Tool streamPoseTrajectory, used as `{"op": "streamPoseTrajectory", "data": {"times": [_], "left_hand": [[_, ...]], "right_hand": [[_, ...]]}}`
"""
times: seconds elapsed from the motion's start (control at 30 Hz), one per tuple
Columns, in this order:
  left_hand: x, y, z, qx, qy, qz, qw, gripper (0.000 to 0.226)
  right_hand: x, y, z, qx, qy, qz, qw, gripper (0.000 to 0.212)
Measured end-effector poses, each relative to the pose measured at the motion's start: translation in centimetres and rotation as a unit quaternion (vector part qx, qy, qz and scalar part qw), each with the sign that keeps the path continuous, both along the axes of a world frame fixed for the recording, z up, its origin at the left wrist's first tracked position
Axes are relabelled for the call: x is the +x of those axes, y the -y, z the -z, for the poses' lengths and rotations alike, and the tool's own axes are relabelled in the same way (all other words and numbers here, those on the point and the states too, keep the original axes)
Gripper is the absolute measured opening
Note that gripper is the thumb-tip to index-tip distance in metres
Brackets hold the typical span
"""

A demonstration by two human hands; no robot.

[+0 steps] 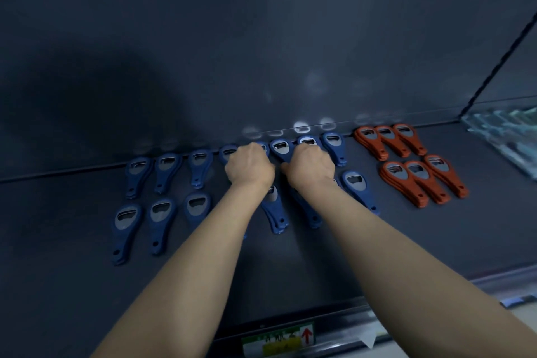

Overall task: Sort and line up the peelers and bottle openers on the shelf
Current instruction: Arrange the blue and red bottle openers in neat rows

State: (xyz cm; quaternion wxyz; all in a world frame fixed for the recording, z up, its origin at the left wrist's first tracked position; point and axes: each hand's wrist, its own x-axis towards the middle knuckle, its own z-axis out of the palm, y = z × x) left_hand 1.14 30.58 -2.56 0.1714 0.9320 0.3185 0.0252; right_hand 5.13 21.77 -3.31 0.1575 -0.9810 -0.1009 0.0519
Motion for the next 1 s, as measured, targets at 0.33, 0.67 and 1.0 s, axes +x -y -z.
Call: {"op": "streamPoseTrajectory", "data": {"times": [0.33,0.67,1.0], "left_hand": [[0.0,0.2,0.8,0.0,0.02,-0.019,1.0,0.04],[-0.6,-0.1,1.1,-0.006,0.006,-0.01,1.0,0.044],[-0.8,0.4,0.9,0.007,0.015,-0.002,1.0,0.041]], "right_hand": [[-0.2,0.1,0.7,-0.005,0.025,-0.002,1.0,0.023],[-0.6,0.4,1.0,-0.008,0.056,-0.012,0.998,0.029],[-1.0,0.9,0.6,-0.004,0.054,-0.027,0.998,0.039]]}}
